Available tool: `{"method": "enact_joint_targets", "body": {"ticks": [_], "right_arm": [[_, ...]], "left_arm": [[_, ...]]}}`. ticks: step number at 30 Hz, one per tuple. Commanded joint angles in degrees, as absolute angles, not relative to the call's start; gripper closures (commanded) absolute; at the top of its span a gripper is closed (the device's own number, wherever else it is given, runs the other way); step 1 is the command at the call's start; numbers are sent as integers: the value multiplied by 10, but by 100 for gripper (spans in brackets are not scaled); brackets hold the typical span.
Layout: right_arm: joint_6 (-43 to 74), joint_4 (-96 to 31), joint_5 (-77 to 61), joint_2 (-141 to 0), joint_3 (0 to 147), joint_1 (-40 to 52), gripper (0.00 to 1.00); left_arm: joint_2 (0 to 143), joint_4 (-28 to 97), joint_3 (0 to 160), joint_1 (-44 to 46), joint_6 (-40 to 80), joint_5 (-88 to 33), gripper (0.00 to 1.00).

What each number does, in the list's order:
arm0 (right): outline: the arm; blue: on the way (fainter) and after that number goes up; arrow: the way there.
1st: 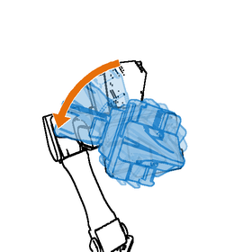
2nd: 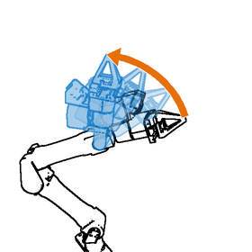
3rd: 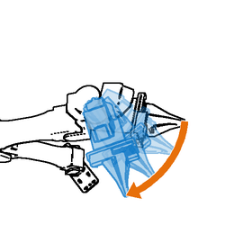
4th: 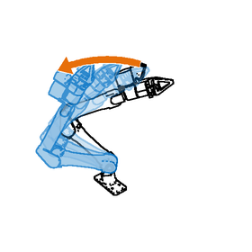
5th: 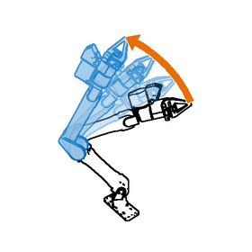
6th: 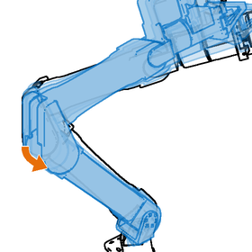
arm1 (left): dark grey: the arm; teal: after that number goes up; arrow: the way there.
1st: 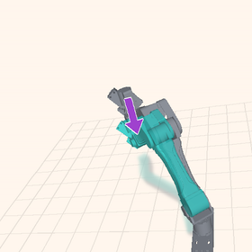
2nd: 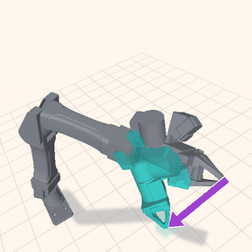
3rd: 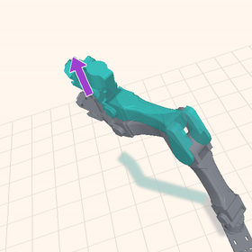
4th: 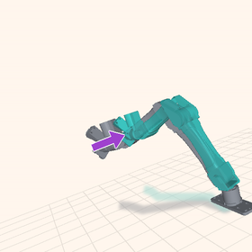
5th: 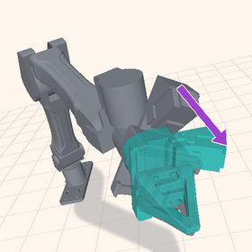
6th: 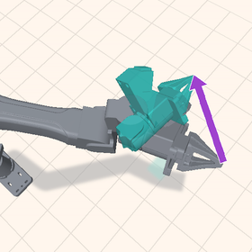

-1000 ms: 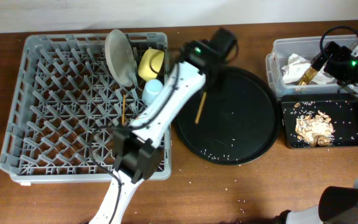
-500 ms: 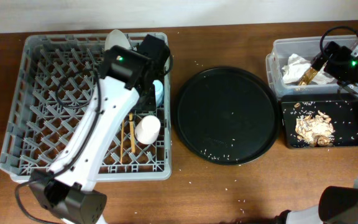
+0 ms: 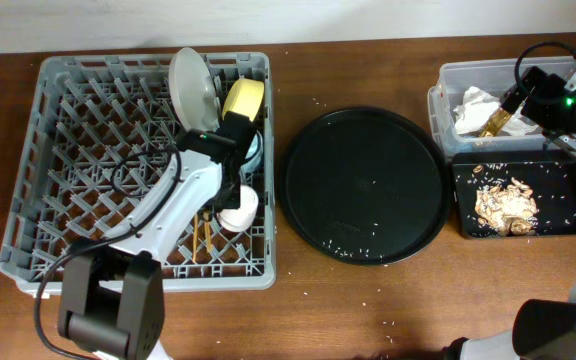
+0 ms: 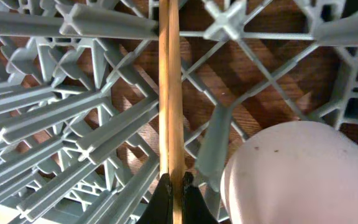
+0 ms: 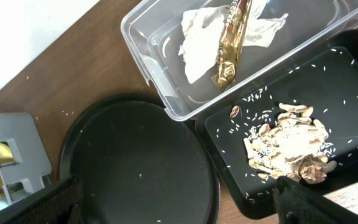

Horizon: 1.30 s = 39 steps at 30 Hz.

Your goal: Sort waste into correct bins and load items into the dishwasher rack

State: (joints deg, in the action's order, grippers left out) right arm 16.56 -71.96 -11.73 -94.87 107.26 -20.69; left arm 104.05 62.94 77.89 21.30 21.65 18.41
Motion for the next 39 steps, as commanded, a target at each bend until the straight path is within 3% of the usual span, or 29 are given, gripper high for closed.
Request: {"method": "enact_joint_targets", "body": {"ticks": [1, 13, 14, 15, 16, 19, 22, 23, 24, 25, 34, 36, 37, 39], "right_arm": [[168, -720, -118, -944, 1079, -207, 1], [168, -720, -118, -944, 1079, -207, 1], [168, -720, -118, -944, 1079, -207, 1], [168, -720, -118, -944, 1079, -207, 1], [168, -720, -118, -944, 1079, -207, 1], [168, -720, -118, -944, 1079, -206, 2], [168, -720, -118, -944, 1079, -207, 2], [168, -720, -118, -944, 1079, -207, 2], [168, -720, -118, -944, 1079, -207, 2], [168, -720, -118, -944, 1079, -207, 2], [168, -720, -118, -943, 1079, -202, 2], [168, -714, -62, -897, 1079, -151, 2], [112, -667, 5, -848, 1063, -75, 2], [47, -564, 4, -779, 975, -15, 2]], "left_arm": [[977, 630, 781, 204, 194, 164, 100], [966, 484, 734, 200, 120, 215, 99], [966, 484, 732, 200, 120, 219, 93], [966, 484, 732, 200, 120, 221, 76], [966, 484, 732, 200, 120, 221, 66], [966, 480, 734, 200, 137, 217, 62], [952, 480, 794, 200, 143, 118, 59], [939, 480, 833, 200, 143, 84, 51], [925, 480, 860, 200, 143, 55, 35], [905, 478, 879, 201, 143, 41, 1], [904, 483, 878, 201, 143, 42, 1], [904, 483, 878, 201, 143, 42, 1], [904, 483, 878, 201, 143, 42, 1], [904, 482, 878, 201, 143, 42, 1]]}}
